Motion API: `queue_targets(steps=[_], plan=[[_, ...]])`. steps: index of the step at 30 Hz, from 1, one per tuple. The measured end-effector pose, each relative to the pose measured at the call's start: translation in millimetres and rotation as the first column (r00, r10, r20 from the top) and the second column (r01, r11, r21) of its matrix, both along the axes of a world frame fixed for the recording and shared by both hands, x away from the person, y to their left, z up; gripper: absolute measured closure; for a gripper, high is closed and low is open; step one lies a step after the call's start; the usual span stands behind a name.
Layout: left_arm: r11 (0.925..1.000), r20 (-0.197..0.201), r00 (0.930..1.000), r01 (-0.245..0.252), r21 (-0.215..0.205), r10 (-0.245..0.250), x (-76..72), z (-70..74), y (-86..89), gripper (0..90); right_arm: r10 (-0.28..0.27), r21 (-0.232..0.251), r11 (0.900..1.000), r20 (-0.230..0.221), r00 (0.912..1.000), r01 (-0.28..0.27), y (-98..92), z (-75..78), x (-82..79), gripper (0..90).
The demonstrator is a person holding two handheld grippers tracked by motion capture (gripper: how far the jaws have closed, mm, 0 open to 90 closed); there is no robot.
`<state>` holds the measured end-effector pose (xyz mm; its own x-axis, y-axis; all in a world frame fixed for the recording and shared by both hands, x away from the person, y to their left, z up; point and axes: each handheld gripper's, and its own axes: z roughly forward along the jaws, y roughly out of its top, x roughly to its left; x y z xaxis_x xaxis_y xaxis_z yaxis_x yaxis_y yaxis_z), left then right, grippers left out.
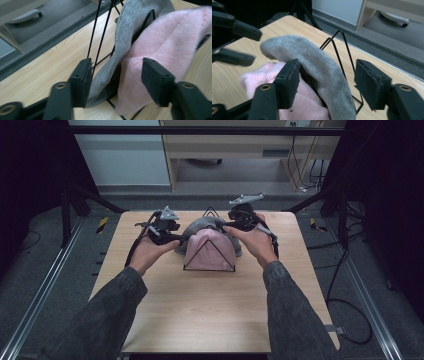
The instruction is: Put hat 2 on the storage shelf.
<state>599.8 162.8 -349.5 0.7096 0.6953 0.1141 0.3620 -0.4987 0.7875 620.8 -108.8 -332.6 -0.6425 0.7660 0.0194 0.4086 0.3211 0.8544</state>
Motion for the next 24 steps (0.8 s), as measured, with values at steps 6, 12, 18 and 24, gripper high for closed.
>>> queue_targets(steps=[6,12,18,24], plan=[[0.9994,0.01,0.9998,-0.015,-0.032,0.016,-19.5,11.0,5.3,22.7,-0.03,-0.002,1.0,0.015,0.9994,0.03,6.3,10.6,-7.9,23.7],[0.9968,-0.005,0.9998,-0.018,-0.078,0.017,-37.4,11.5,13.7,14.2,-0.051,-0.02,0.998,0.033,0.9981,0.052,10.9,19.1,-24.4,17.9],[0.9983,-0.009,1.0,0.001,-0.059,-0.002,-47.5,12.8,19.5,10.2,-0.059,-0.018,0.998,0.059,0.9965,0.06,7.1,24.4,-37.6,14.7],[0.9982,-0.008,0.9999,0.009,-0.06,-0.009,-56.3,14.0,20.0,7.9,-0.062,-0.024,0.998,0.069,0.9957,0.064,-3.3,23.6,-50.1,12.4]])
